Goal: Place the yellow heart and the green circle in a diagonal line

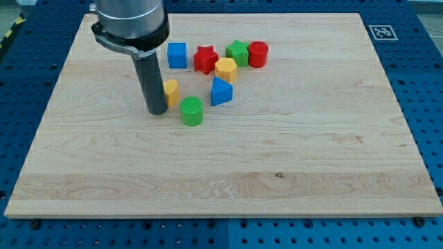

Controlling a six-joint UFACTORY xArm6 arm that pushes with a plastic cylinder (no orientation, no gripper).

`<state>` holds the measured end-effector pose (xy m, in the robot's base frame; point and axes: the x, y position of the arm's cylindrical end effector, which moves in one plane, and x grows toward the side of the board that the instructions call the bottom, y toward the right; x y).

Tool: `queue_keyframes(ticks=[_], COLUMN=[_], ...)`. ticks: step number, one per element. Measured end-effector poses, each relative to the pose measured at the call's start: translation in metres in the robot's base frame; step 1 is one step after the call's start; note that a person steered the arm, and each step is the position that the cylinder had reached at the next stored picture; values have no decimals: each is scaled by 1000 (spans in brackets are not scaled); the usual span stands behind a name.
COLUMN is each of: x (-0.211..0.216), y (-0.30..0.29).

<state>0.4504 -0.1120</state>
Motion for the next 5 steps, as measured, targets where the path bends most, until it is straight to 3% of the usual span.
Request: queue_keyframes(ticks=[5], x=[9], y=[24])
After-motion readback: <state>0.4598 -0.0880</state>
